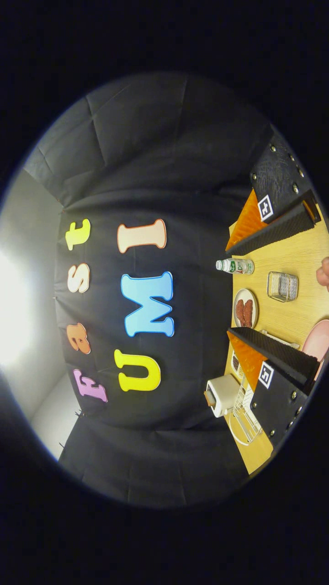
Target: Take the plate from the dish rack, then take the spoon from the basket and place it into the plate.
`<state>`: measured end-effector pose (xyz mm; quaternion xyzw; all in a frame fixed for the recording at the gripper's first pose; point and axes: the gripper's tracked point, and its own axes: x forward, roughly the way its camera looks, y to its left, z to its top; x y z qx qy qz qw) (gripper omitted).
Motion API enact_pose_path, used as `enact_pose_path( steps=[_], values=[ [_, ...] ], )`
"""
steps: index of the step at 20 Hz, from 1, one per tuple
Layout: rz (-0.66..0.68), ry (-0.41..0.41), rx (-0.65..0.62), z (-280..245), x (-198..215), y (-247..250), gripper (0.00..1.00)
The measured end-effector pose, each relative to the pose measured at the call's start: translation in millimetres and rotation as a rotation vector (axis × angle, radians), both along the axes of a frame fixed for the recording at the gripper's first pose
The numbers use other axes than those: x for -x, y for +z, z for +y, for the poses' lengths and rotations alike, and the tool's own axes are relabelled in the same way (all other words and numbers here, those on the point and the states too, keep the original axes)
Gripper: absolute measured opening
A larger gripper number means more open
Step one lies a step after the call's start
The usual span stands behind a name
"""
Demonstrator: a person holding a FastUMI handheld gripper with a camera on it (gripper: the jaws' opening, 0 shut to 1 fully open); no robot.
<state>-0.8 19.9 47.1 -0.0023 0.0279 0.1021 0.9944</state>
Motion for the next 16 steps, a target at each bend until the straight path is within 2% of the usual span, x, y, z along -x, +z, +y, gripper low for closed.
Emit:
enact_pose_path(
  steps=[16],
  values=[
    [0.01,0.002,0.025,-43.9,-24.6,-27.6,0.96]
  ],
)
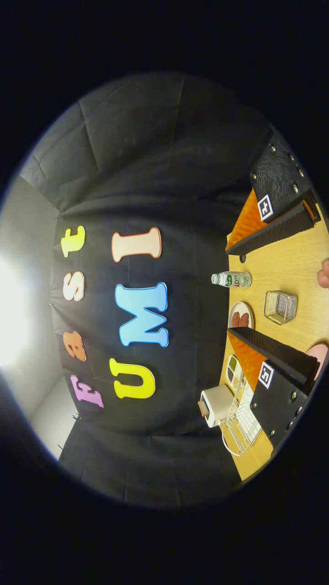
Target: Take the plate from the dish rack, then take the spoon from the basket and place it into the plate.
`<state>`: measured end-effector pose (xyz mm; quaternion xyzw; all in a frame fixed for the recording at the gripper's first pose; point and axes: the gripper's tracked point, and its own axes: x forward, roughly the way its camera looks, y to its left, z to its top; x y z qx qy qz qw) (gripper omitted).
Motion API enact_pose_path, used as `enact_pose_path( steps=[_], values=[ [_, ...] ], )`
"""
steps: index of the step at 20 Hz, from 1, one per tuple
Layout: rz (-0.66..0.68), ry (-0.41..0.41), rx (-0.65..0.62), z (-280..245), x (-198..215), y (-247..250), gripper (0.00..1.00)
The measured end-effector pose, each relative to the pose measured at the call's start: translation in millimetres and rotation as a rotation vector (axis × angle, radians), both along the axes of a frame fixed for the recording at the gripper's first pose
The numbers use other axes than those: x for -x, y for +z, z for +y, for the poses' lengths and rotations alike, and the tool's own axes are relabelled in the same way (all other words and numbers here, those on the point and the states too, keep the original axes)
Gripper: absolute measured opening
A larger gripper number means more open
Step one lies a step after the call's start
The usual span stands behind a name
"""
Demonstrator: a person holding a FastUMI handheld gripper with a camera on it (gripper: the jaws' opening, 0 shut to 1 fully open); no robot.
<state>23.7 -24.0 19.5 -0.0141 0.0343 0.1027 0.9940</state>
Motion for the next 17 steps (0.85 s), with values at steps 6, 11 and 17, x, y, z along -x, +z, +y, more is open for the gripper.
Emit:
enact_pose_path(
  steps=[6,11,17],
  values=[
    [-0.063,0.037,0.025,-7.4,-20.9,-11.4,0.96],
    [-0.052,0.016,0.032,-33.3,-55.9,-61.5,0.96],
    [-0.026,-0.003,-0.005,-51.9,-81.5,-129.9,0.97]
  ],
)
